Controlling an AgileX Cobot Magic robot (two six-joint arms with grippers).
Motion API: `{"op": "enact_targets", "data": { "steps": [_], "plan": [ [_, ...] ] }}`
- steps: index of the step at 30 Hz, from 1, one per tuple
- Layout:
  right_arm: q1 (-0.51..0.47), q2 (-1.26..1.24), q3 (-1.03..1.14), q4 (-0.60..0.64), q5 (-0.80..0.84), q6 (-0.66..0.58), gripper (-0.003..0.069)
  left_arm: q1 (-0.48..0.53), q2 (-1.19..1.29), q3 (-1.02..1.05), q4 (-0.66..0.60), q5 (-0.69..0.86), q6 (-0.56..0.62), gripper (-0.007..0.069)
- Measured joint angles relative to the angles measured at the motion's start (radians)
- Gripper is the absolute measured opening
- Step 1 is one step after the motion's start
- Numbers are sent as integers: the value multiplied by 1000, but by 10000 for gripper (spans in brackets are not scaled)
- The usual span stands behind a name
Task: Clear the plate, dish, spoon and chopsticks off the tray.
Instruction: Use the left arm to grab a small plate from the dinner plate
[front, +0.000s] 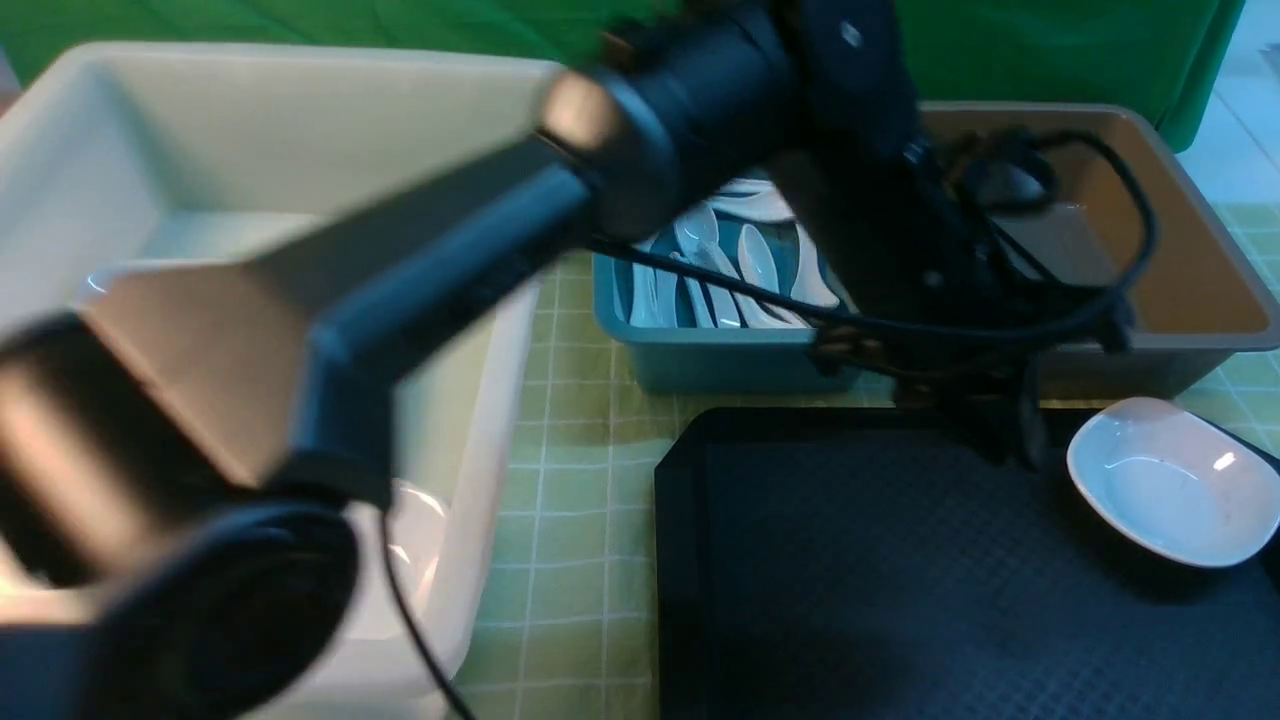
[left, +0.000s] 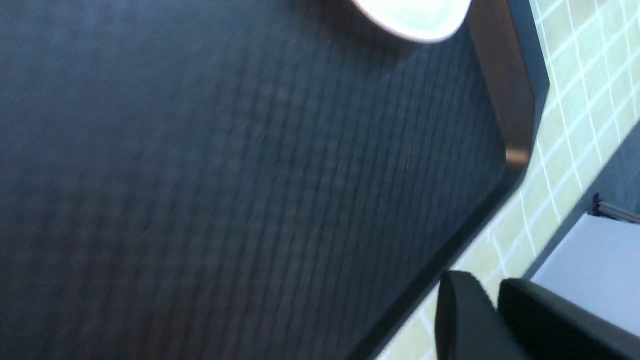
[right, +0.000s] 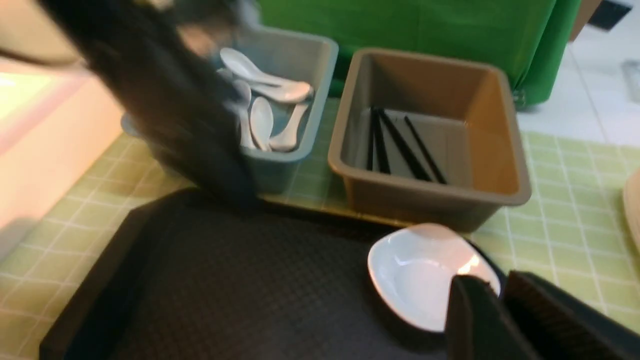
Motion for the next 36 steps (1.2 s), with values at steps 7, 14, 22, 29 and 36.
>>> {"op": "enact_targets", "data": {
  "steps": [7, 14, 22, 29, 36],
  "plan": [
    [0, -49, 0, -60, -13, -4, 83, -60, 216, -208, 3, -110, -131, 305],
    [0, -51, 0, -81, -23, -4, 87, -72, 301, -221, -13, -341, -218, 408],
    [0, -51, 0, -81, -23, -4, 95, -73, 305, -222, -6, -378, -235, 419],
    [0, -51, 0, -86, -24, -5, 103, -95, 347, -223, 32, -393, -375, 420],
    [0, -51, 0, -88, -24, -5, 106, -96, 384, -223, 55, -487, -455, 420]
  ]
}}
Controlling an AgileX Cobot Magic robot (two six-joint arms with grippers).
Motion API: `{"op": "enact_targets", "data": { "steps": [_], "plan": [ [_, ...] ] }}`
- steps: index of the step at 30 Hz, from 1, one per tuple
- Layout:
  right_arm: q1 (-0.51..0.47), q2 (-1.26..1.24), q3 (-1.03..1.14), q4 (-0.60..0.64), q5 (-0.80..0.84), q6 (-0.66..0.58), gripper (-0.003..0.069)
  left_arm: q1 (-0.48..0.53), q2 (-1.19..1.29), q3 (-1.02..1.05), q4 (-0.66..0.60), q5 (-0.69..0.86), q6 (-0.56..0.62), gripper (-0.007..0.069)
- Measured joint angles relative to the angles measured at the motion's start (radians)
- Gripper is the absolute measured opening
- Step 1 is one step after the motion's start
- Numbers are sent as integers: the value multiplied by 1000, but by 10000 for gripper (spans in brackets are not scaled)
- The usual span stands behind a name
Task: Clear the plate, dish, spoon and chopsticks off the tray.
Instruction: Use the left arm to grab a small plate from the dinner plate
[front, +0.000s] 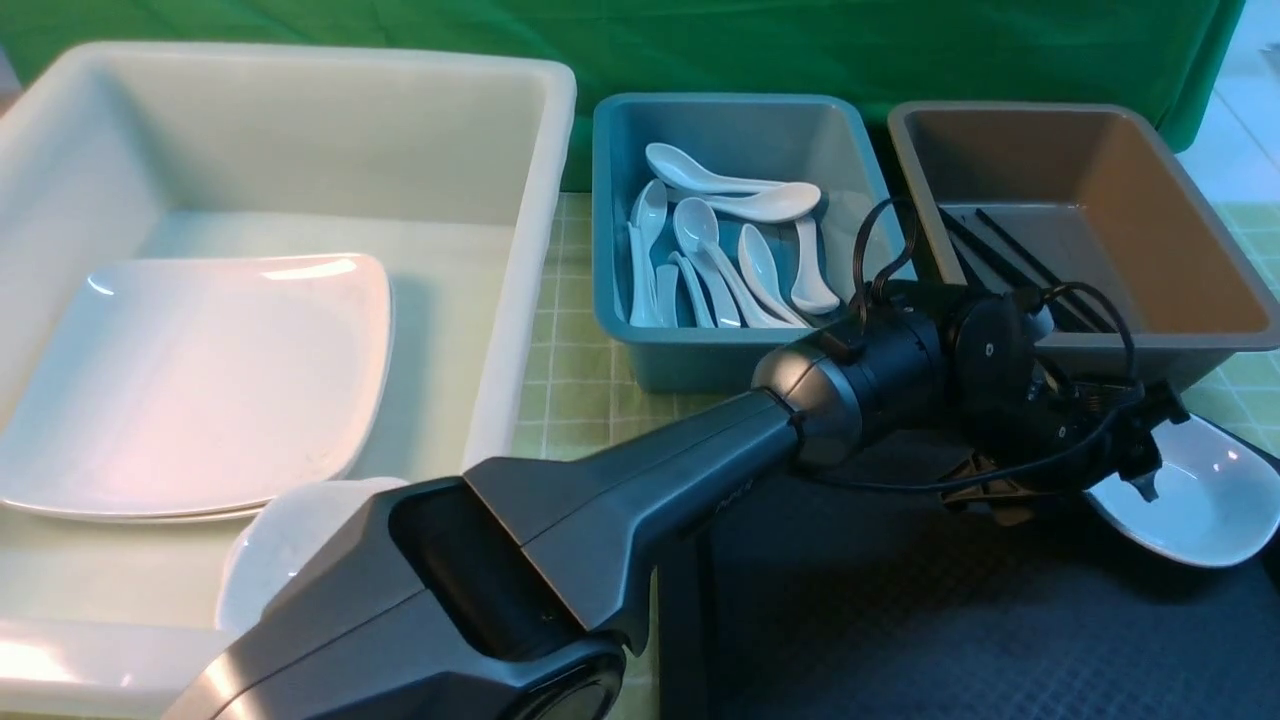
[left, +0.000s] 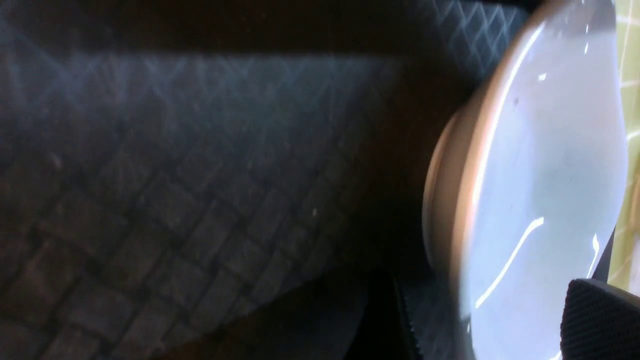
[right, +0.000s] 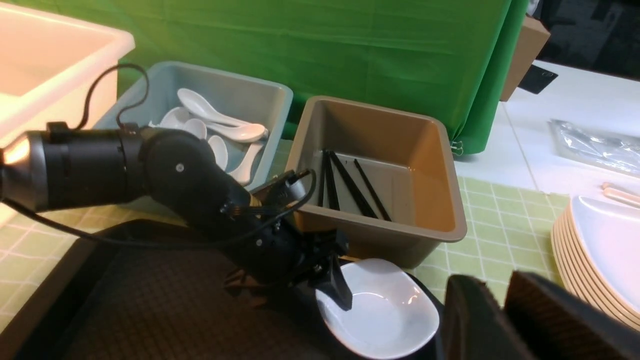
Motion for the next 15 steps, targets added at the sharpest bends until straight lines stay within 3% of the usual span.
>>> {"op": "enact_targets", "data": {
  "steps": [8, 15],
  "plan": [
    [0, 0, 0, 0, -7, 0, 114, 0, 19, 0, -22, -24, -6, 395],
    [0, 0, 0, 0, -8, 0, 121, -7, 19, 0, 7, -98, -30, 255]
  ]
}}
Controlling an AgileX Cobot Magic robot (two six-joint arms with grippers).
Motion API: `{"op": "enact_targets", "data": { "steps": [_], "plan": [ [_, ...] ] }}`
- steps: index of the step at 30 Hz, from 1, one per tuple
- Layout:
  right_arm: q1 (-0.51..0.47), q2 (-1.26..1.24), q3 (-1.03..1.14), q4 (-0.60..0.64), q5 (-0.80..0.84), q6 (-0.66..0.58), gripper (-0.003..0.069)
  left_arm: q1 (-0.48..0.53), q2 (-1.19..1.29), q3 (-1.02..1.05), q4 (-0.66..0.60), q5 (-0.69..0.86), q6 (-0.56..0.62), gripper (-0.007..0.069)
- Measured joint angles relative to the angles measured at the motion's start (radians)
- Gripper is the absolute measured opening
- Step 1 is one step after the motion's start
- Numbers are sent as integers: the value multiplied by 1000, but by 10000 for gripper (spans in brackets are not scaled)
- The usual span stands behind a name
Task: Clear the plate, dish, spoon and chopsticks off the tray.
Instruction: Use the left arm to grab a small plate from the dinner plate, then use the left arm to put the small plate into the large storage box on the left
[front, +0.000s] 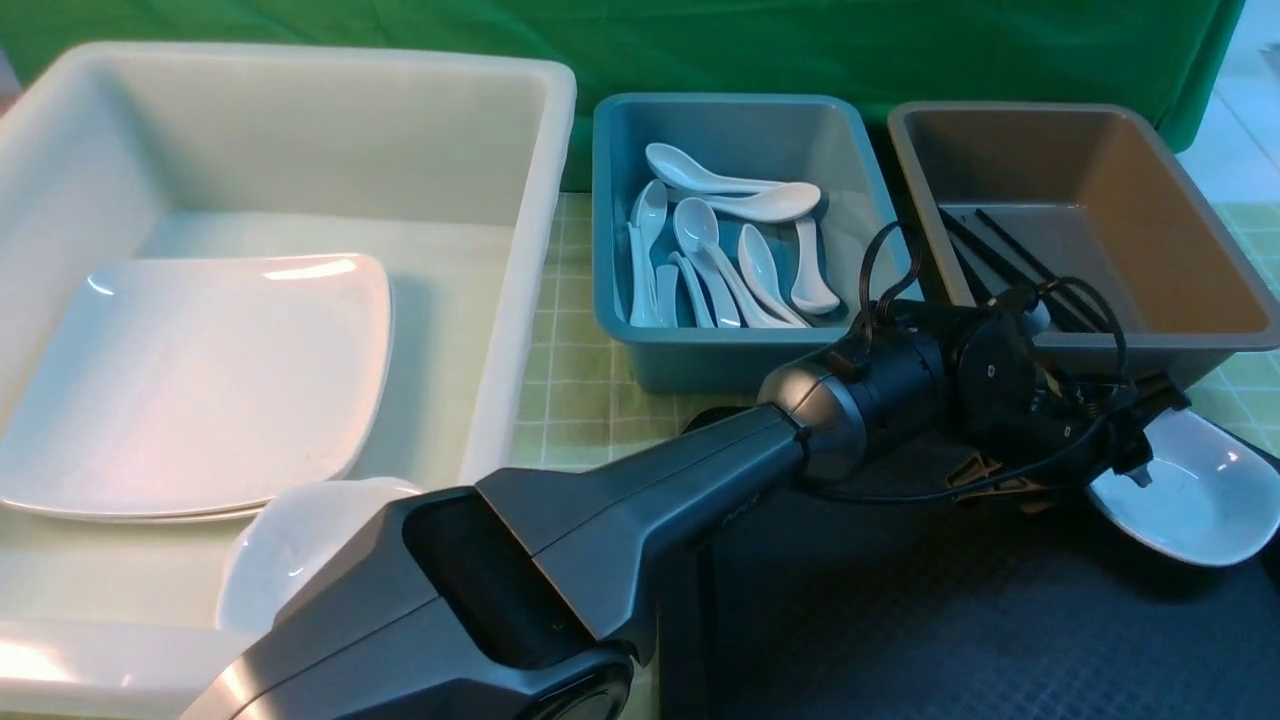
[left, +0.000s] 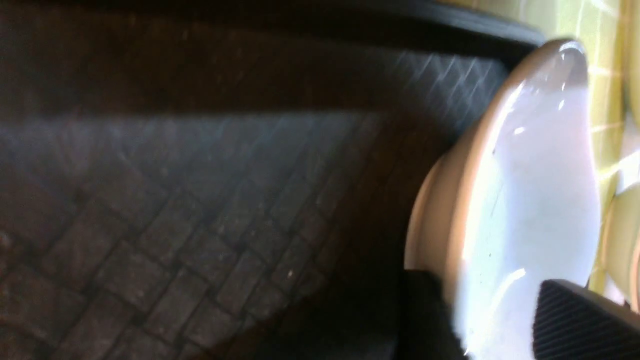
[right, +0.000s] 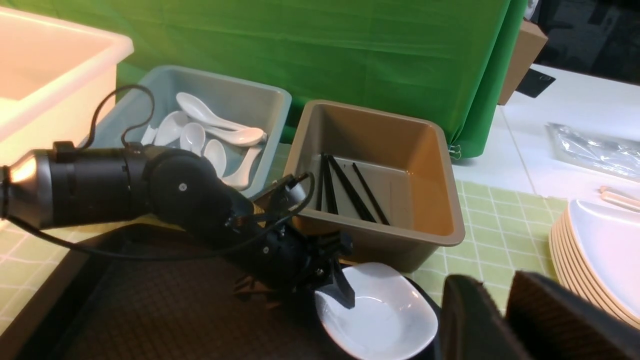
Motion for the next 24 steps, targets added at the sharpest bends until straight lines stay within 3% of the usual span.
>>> {"op": "enact_targets", "data": {
  "steps": [1, 4, 6, 13, 20, 24],
  "plan": [
    [0, 0, 0, 0, 0, 0, 124, 0, 0, 0, 2, 2, -1, 176],
    [0, 0, 0, 0, 0, 0, 127, 1, 0, 0, -18, 34, 14, 45],
    [0, 0, 0, -1, 0, 0, 129, 2, 0, 0, -36, 58, 29, 18],
    [0, 0, 0, -1, 0, 0, 136, 16, -31, -10, -95, 225, 144, 8],
    [0, 0, 0, -1, 0, 0, 137, 82, -264, -9, -90, 373, 436, 8],
    [0, 0, 0, -1, 0, 0, 137, 183, -452, -14, -73, 536, 616, 8]
  ]
}}
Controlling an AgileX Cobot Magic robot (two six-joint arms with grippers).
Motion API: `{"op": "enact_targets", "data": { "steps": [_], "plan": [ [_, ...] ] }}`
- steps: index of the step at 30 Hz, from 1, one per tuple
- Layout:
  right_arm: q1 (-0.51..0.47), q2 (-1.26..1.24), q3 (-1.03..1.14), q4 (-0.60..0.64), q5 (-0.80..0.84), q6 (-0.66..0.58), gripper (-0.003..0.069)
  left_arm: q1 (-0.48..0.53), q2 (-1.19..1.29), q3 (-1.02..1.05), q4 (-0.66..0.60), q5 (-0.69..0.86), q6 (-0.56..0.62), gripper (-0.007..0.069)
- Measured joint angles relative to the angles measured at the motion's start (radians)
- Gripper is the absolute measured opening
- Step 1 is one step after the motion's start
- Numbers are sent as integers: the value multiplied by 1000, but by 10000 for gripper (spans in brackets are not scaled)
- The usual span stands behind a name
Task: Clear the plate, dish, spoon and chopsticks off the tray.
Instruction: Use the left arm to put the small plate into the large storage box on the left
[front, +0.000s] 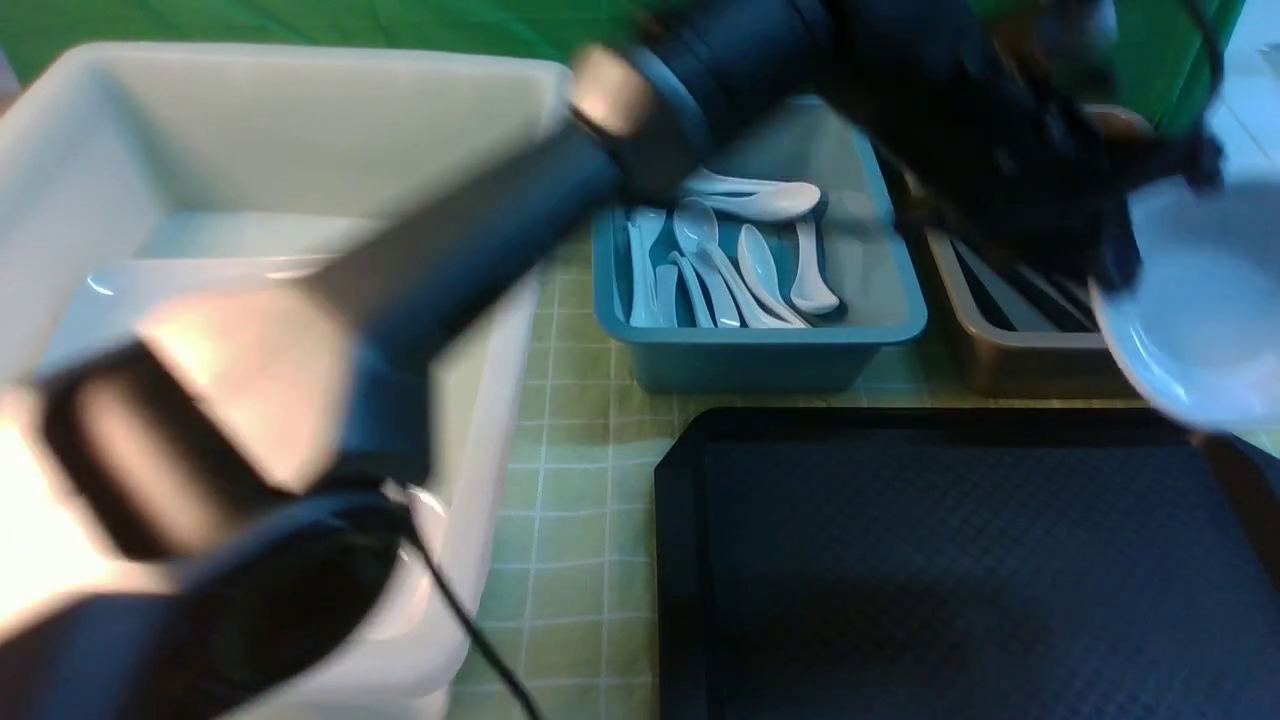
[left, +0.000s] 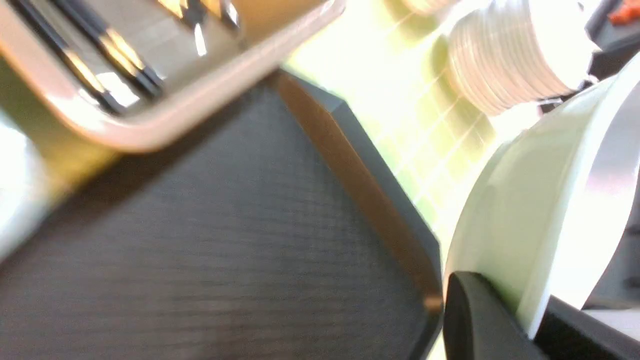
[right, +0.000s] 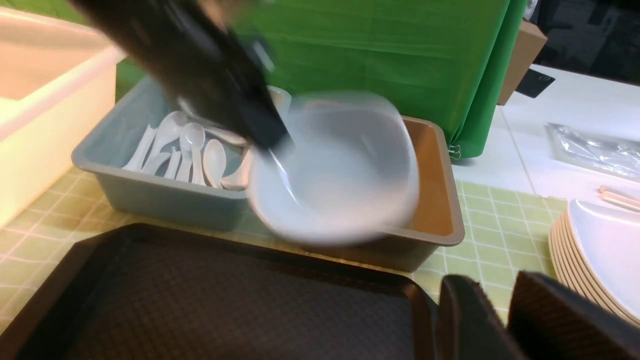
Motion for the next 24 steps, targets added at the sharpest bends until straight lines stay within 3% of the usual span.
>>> {"op": "enact_targets", "data": {
  "steps": [7, 18, 23, 24],
  "plan": [
    [0, 0, 0, 0, -3, 0, 137, 208, -191, 71, 60, 49, 49, 8],
    [0, 0, 0, 0, -5, 0, 137, 550, -599, 826, 95, 68, 231, 8],
    [0, 0, 0, 0, -5, 0, 137, 797, -659, 971, 116, 63, 266, 8],
    [0, 0, 0, 0, -5, 0, 137, 805, -661, 972, 117, 62, 273, 8]
  ]
}}
